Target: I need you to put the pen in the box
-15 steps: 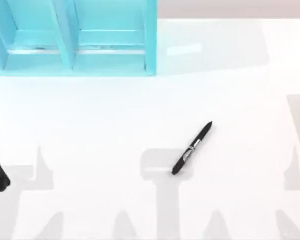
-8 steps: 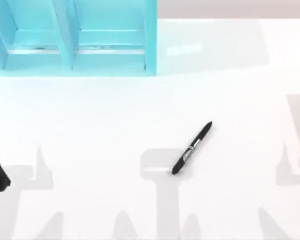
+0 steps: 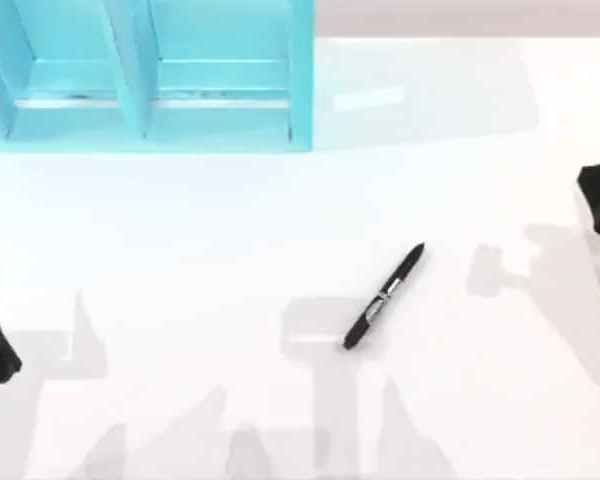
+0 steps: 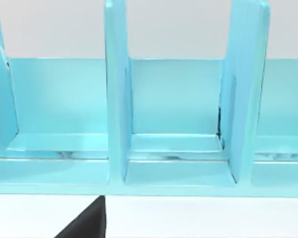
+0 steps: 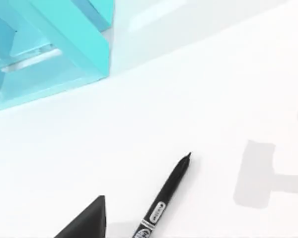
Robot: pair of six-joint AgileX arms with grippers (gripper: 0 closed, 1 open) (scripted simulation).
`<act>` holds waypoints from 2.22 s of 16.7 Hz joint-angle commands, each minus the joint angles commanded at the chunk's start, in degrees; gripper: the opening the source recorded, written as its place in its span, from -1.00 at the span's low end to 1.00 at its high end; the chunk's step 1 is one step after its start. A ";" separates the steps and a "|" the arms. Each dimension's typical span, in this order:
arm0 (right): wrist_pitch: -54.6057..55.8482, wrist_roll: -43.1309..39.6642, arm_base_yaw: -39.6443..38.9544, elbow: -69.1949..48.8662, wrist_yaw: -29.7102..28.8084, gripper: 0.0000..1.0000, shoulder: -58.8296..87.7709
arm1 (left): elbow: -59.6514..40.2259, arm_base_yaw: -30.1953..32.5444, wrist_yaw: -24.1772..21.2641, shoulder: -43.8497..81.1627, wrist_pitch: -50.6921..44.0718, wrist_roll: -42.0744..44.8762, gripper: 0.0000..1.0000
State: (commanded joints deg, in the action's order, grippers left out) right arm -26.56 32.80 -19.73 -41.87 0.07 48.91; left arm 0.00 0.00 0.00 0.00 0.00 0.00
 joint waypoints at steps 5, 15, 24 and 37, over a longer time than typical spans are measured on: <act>-15.18 16.79 -7.55 -24.76 0.56 1.00 31.14 | 0.00 0.00 0.00 0.00 0.00 0.00 1.00; -34.76 35.17 -12.36 -55.28 1.54 1.00 71.20 | 0.00 0.00 0.00 0.00 0.00 0.00 1.00; -32.90 35.48 -12.28 -54.57 1.56 1.00 73.37 | 0.00 0.00 0.00 0.00 0.00 0.00 1.00; -17.26 36.19 -12.89 -47.03 1.43 0.70 81.26 | 0.00 0.00 0.00 0.00 0.00 0.00 1.00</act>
State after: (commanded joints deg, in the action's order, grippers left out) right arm -43.83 69.00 -32.62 -88.90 1.50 130.17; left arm 0.00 0.00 0.00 0.00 0.00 0.00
